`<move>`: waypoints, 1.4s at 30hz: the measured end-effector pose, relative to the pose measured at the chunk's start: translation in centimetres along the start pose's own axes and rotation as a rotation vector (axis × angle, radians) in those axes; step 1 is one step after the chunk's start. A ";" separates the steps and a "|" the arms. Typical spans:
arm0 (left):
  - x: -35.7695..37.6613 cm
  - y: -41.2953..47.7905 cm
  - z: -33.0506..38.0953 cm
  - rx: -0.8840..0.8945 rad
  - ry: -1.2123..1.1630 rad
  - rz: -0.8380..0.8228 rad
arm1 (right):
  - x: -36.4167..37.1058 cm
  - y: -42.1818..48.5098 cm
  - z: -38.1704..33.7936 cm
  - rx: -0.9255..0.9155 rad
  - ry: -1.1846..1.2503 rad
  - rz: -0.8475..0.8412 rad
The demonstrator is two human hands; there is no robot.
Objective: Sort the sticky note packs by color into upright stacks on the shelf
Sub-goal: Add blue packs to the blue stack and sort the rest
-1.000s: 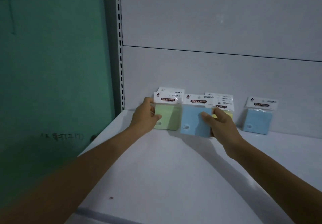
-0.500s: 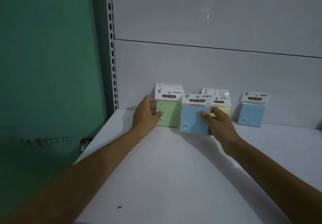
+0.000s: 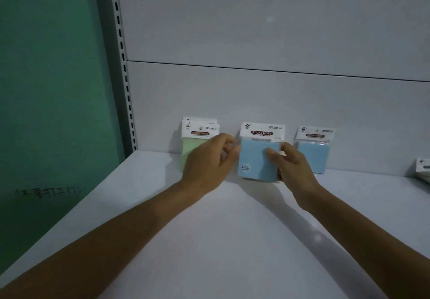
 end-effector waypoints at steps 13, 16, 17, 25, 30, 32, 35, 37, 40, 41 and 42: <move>17.2 -0.1 7.2 -0.348 -0.207 -0.186 | -15.4 1.3 0.0 -0.116 -0.728 0.005; 18.1 0.4 6.6 -0.430 -0.204 -0.137 | -15.8 2.8 0.5 -0.106 -0.748 -0.030; 18.1 0.5 6.2 -0.461 -0.198 -0.116 | -15.7 3.3 0.8 -0.106 -0.758 -0.038; 21.7 -0.2 5.5 -0.442 -0.118 -0.232 | -16.2 4.6 4.6 -0.102 -0.631 0.006; 22.6 -0.4 6.2 -0.393 -0.197 -0.335 | -16.3 5.2 5.0 -0.108 -0.590 0.010; 22.6 -0.5 6.5 -0.374 -0.205 -0.339 | -16.9 5.3 5.2 -0.087 -0.574 0.041; 22.6 -0.6 7.2 -0.328 -0.199 -0.351 | -17.2 5.5 5.3 -0.082 -0.570 0.053; 22.7 -0.8 7.5 -0.289 -0.161 -0.377 | -17.2 5.5 5.3 -0.085 -0.565 0.058; 23.1 -1.0 7.9 -0.227 -0.053 -0.439 | -17.8 5.8 5.0 -0.097 -0.649 0.079; 23.1 -1.0 7.9 -0.211 0.013 -0.456 | -18.1 6.0 5.0 -0.086 -0.660 0.081; 23.2 -1.0 7.9 -0.201 0.082 -0.469 | -18.4 6.2 5.2 -0.071 -0.656 0.079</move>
Point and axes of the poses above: each hand's wrist, its own y-axis towards the middle knuckle, its own x-axis out of the palm, z = x × y, the point moved 10 cm from there along y, towards the middle knuckle, and after that the axes turned 1 degree about z, right-handed, at the moved point
